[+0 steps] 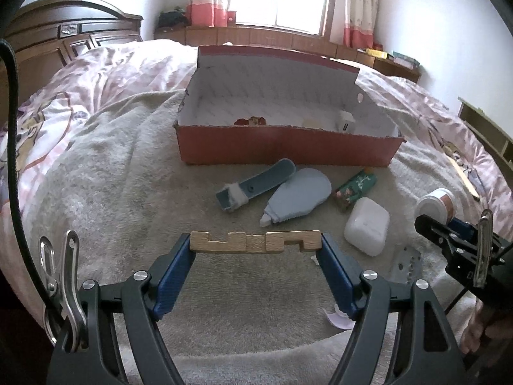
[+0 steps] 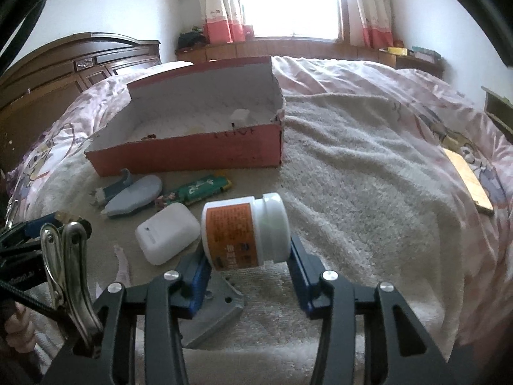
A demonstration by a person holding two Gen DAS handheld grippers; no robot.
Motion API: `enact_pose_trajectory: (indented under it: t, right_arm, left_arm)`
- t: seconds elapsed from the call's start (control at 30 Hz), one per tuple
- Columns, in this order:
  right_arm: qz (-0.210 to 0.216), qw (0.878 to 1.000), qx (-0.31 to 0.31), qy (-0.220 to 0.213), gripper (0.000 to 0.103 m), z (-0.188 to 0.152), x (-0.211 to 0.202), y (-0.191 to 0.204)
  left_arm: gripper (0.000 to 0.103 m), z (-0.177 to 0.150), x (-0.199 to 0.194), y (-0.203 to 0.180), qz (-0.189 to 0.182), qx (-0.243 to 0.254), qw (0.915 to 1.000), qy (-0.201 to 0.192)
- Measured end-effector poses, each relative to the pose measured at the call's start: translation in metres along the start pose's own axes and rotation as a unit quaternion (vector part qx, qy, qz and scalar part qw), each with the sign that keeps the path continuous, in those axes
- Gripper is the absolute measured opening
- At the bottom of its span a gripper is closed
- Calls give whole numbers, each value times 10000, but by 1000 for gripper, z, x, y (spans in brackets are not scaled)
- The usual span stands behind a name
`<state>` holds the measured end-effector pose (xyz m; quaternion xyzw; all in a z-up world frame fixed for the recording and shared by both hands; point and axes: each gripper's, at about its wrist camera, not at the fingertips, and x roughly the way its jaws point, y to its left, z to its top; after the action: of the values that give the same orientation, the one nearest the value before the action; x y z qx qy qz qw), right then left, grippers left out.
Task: Organize rigid objects
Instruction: 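Grasp the notched wooden block with the left gripper while the right grasps the orange-labelled white jar, then carry the wooden block and white jar over the box with both grippers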
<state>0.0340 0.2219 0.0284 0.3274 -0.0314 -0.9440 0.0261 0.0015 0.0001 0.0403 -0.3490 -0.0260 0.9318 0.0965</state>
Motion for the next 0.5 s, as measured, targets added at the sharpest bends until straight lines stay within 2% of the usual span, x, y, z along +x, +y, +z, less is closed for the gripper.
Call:
enact_pose_trajectory:
  t: [0.27, 0.5]
  right_arm:
    - [-55, 9993, -377, 13, 47, 8, -11, 22]
    - [64, 9977, -676, -14, 47, 18, -15, 43]
  left_arm:
    - [78, -4, -9, 6, -188, -103, 9997, -145]
    - [78, -3, -18, 7, -257, -111, 9992, -280]
